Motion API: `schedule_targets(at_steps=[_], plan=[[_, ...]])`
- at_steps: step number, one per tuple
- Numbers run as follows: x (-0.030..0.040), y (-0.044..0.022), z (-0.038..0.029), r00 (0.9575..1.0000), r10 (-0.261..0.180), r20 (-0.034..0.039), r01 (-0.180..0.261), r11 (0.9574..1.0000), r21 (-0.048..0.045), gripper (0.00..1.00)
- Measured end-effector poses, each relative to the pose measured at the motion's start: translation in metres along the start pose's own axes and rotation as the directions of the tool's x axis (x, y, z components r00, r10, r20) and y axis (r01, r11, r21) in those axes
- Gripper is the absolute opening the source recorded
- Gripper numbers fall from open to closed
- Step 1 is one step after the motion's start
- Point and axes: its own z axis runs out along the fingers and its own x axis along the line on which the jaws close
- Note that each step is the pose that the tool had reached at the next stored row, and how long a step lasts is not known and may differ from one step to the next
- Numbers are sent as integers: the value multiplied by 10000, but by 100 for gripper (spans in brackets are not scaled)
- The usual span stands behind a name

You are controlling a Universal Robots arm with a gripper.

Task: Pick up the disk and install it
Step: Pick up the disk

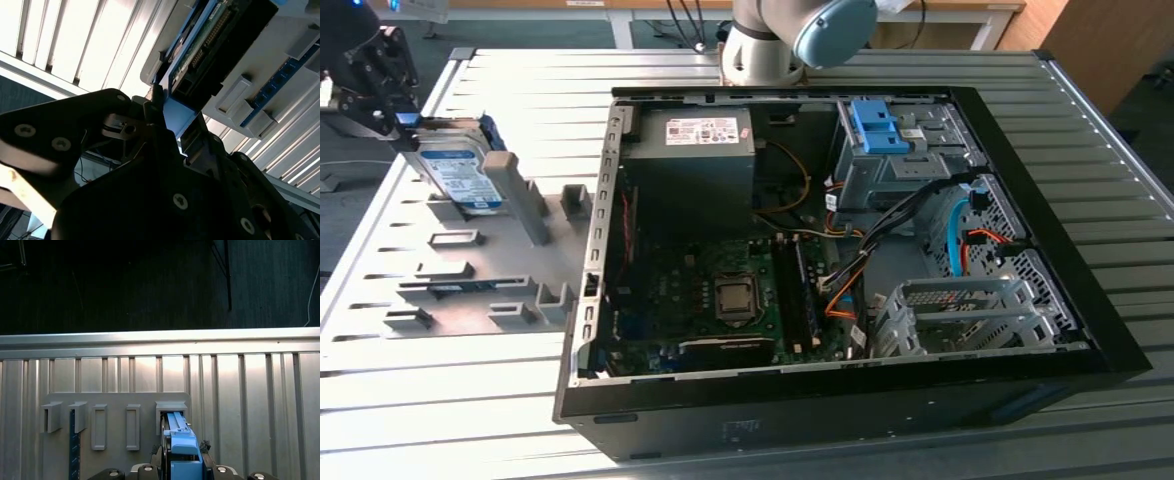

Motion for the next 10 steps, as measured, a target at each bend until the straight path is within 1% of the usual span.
schedule_targets(at_steps=[9,10], plan=[[0,0,1,10000,-49,-1,49,10000,1,38],[0,-1,3,10000,-52,0,52,10000,4,39]])
